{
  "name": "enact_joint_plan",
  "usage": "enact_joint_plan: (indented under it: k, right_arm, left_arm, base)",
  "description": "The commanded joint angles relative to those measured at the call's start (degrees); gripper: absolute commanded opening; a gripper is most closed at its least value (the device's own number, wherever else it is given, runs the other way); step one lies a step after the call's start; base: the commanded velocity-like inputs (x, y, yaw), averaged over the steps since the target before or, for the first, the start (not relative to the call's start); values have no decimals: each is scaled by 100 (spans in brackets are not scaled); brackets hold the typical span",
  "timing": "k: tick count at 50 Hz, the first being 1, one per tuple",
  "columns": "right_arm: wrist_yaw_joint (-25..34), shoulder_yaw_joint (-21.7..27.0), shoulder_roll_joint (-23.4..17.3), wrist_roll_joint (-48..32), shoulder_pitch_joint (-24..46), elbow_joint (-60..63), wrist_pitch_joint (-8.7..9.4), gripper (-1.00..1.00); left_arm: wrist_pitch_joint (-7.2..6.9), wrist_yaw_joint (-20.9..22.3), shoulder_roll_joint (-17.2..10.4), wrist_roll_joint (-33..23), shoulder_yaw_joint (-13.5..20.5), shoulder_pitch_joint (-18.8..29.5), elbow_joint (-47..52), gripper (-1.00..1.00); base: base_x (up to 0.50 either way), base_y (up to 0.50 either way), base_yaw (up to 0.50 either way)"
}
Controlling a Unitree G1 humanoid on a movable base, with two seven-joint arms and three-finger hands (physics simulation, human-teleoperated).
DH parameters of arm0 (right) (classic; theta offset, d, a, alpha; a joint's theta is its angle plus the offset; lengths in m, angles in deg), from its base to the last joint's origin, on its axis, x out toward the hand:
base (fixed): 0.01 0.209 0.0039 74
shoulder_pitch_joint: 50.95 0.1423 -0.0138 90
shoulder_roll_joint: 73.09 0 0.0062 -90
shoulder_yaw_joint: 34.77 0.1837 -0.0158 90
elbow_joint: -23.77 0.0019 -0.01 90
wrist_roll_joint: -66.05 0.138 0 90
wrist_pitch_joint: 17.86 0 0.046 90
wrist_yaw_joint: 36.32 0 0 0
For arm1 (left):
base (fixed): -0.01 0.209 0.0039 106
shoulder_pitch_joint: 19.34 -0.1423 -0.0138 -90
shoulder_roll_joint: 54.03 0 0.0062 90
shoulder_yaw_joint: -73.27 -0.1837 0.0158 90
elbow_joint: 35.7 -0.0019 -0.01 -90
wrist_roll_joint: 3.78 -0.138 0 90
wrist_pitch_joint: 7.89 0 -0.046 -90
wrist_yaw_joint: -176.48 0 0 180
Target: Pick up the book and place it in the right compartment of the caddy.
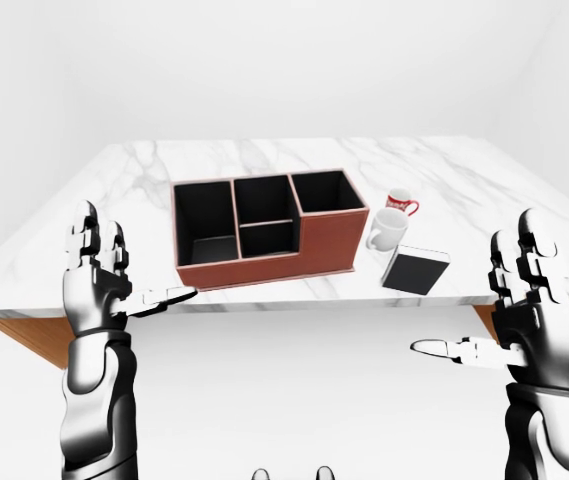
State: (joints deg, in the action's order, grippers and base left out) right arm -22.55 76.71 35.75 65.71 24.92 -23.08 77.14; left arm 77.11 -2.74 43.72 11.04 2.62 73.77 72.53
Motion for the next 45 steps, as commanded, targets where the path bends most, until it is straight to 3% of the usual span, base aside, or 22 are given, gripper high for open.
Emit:
enact_joint_plan:
  k: [1, 45]
  right_arm:
    - [16, 4, 8, 15, -13, 38, 0, 100]
    - [22, -38, 1, -8, -8, 10, 0, 100]
  left_arm:
    - [0, -5, 3, 18, 14, -13, 52, 100]
    - [0, -13, -17, 39, 30, 13, 31, 100]
  base:
    - [22, 0, 0]
    - [22, 0, 0]
